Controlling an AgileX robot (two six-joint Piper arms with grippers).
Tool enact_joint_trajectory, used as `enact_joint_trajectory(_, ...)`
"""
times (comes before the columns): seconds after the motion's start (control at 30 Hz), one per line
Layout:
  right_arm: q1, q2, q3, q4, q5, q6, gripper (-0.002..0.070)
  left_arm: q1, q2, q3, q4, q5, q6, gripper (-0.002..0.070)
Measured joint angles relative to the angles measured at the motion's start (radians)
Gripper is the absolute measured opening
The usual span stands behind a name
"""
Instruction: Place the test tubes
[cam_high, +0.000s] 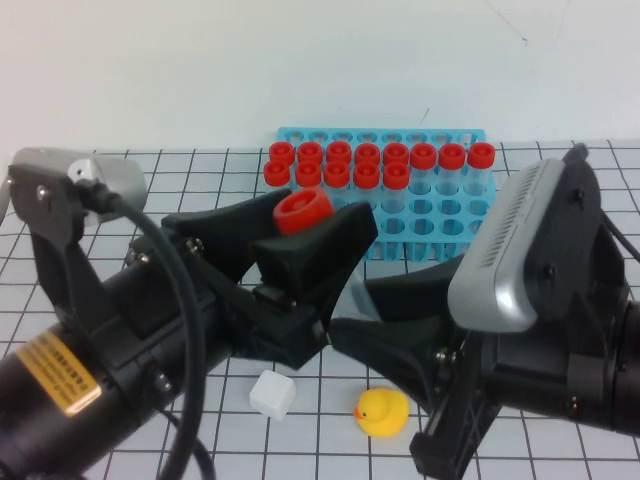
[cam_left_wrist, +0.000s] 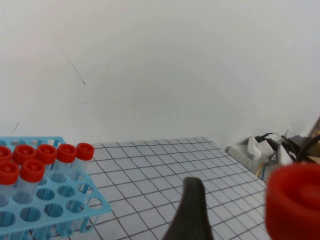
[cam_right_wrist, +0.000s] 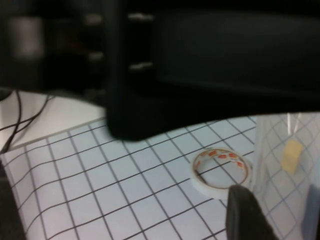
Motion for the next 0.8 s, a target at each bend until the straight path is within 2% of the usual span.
enact_joint_trajectory(0.13,0.000,0.000,-0.004,0.003,0.018,-0.024,0.0232,0.000,0.012,0.000,0.000,-0.055,-0.013,0.0522)
enact_joint_trajectory(0.23,0.000,0.000,-0.004,0.005,0.011,-0.039,0.0232,0.000,0.014,0.000,0.004,-0.085,-0.015,0.0490)
enact_joint_trajectory(0.33,0.000,0.000,-0.004,0.007,0.007,-0.043,0.0232,0.000,0.014,0.000,0.010,-0.091,-0.017,0.0417)
enact_joint_trajectory(0.47,0.000,0.000,-0.004,0.007,0.003,-0.068,0.0232,-0.001,0.014,0.000,0.047,-0.083,-0.023,0.0249)
enact_joint_trajectory(0.8,0.000,0.000,-0.004,0.044,-0.013,-0.131,0.0237,-0.002,0.014,-0.001,0.102,-0.085,-0.031,0.0252)
